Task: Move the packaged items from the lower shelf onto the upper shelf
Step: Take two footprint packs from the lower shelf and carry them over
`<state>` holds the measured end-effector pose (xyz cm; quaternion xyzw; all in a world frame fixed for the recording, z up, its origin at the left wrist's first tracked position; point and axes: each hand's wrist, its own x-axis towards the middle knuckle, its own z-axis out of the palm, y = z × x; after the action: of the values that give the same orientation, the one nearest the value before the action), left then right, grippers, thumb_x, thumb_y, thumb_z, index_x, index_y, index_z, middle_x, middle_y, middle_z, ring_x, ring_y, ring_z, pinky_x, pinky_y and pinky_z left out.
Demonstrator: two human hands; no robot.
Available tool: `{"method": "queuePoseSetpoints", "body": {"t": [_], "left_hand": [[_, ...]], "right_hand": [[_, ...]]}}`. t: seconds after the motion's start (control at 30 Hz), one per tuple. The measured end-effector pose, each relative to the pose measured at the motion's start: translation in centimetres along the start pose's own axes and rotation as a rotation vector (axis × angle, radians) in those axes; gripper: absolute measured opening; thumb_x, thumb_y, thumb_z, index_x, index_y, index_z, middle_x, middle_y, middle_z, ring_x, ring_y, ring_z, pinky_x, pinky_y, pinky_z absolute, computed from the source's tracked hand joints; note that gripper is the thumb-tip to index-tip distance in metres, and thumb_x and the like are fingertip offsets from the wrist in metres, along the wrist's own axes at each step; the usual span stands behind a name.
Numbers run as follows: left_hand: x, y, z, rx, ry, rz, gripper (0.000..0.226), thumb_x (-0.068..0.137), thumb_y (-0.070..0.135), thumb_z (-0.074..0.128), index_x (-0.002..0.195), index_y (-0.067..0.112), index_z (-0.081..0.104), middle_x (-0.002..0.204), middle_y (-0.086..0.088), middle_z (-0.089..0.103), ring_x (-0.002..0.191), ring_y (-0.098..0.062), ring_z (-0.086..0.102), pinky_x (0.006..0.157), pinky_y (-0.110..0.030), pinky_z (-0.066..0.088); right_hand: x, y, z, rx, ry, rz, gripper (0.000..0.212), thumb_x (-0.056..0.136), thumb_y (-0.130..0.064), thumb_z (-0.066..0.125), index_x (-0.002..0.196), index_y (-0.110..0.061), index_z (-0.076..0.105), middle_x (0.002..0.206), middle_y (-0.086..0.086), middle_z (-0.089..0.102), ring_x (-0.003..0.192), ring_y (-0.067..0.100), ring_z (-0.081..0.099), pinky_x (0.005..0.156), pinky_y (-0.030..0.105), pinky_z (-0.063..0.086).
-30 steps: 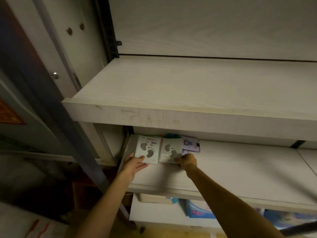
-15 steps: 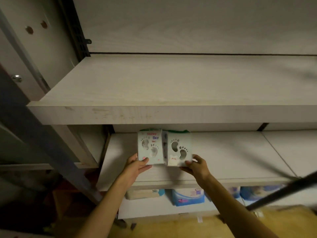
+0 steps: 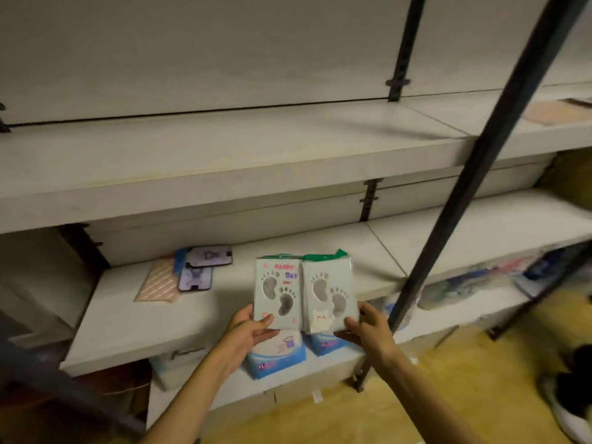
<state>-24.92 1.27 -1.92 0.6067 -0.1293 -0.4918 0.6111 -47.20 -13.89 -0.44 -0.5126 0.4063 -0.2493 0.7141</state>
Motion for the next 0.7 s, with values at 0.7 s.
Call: {"method": "queuePoseSetpoints", "body": {"t": [0.7], "left_hand": [[-2.2,3.0,44.2,0.154,-0.304,0.302,0.033,0.094,0.006,0.063,0.122,0.022,0.061,0.11,-0.003,0.076,0.099,-0.026,0.074,0.081,-0.039,0.06]], "right_hand": [[-6.5,-16.1,-37.3,0.036,0.257,-0.289,0.024,0.095,0.003,0.051,0.116,-0.006,0.06,0.11,0.011,0.072,0.096,0.027,0.073,0.076,0.039,0.061]]}}
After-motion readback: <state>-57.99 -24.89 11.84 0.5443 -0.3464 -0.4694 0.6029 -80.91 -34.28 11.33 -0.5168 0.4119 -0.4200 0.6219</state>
